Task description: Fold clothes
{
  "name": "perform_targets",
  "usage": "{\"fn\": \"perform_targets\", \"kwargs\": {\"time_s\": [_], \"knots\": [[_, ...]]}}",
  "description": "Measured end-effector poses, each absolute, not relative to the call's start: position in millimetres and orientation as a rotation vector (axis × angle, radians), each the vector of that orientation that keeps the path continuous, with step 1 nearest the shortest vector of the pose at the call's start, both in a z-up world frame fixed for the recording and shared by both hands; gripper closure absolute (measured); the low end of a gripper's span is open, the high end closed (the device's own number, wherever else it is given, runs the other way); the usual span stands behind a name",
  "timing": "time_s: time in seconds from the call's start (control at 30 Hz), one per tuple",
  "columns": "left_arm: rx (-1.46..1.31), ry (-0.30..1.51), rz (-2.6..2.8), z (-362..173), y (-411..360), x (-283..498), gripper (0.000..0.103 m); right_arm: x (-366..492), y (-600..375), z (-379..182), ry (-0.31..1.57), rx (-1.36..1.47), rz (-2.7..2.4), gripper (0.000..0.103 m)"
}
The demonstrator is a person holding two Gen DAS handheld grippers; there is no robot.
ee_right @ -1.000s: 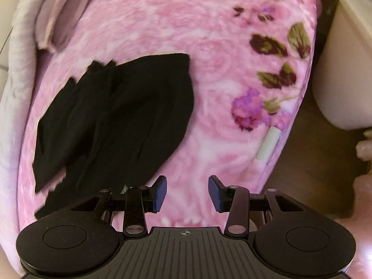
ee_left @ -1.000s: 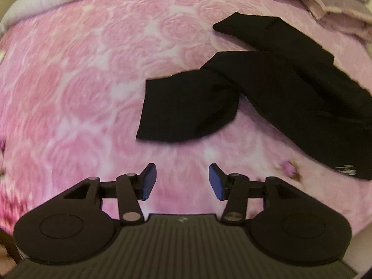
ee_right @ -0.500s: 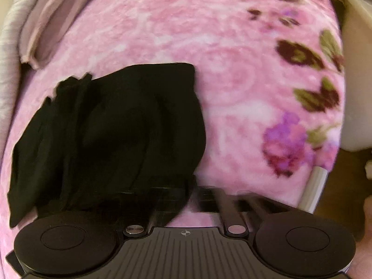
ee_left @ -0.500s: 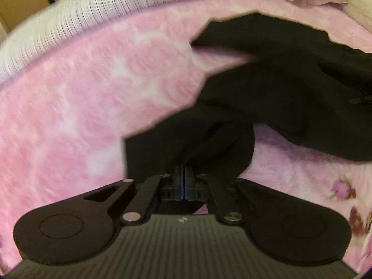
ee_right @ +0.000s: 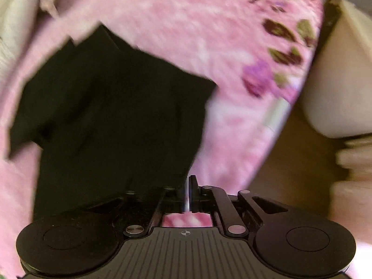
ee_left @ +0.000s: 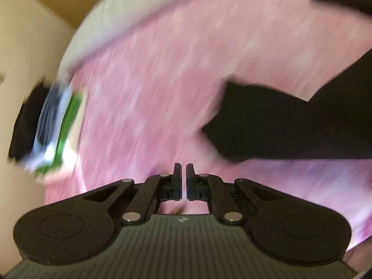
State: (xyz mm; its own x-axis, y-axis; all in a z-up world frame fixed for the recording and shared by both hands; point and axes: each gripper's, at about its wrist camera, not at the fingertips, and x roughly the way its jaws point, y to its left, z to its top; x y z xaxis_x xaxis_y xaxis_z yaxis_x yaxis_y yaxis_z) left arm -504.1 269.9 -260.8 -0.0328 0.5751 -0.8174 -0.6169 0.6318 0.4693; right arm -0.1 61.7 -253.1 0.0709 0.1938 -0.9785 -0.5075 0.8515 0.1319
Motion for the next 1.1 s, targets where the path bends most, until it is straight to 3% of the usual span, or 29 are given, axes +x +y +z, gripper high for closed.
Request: {"fn": "perform_targets", "kwargs": {"time_s": [0.07, 0.1, 0.13, 0.2, 0.47, 0.73, 1.0, 1.1], "knots": [[-0.133, 1.259, 0.967, -259.7, 280.7, -511.0, 0.099, -8.8, 63.0, -248.1, 1.367, -0.307, 0.512, 0.088], [-0.173, 1.217, 0.946, -254.7, 284.3, -508.2, 0.099, -11.5, 64.7, -244.3, 1.342, -0.313, 0.508, 0.077], [-0.207, 1.172, 0.916, -249.3, 287.2, -503.2, 0.094, -12.2, 68.9, -240.9, 1.313, -0.315, 0.512, 0.066], [-0.243, 1.116, 0.846, -245.5, 293.3, -480.8, 0.086, -10.1, 83.4, -235.9, 1.275, -0.306, 0.534, 0.059], [-0.377, 0.985, 0.55, -258.1, 310.1, -319.9, 0.081, 21.0, 164.5, -230.7, 1.179, -0.27, 0.69, 0.049], [-0.307, 0.976, 0.389, -306.0, 310.3, -151.2, 0.077, 80.3, 239.4, -272.1, 1.157, -0.33, 0.783, 0.047], [-0.204, 0.964, 0.4, -344.7, 315.1, -66.9, 0.073, 113.3, 291.8, -309.9, 1.209, -0.327, 0.843, 0.046], [-0.229, 0.929, 0.379, -349.2, 320.7, -48.3, 0.071, 119.7, 304.3, -322.9, 1.22, -0.327, 0.846, 0.039]]}}
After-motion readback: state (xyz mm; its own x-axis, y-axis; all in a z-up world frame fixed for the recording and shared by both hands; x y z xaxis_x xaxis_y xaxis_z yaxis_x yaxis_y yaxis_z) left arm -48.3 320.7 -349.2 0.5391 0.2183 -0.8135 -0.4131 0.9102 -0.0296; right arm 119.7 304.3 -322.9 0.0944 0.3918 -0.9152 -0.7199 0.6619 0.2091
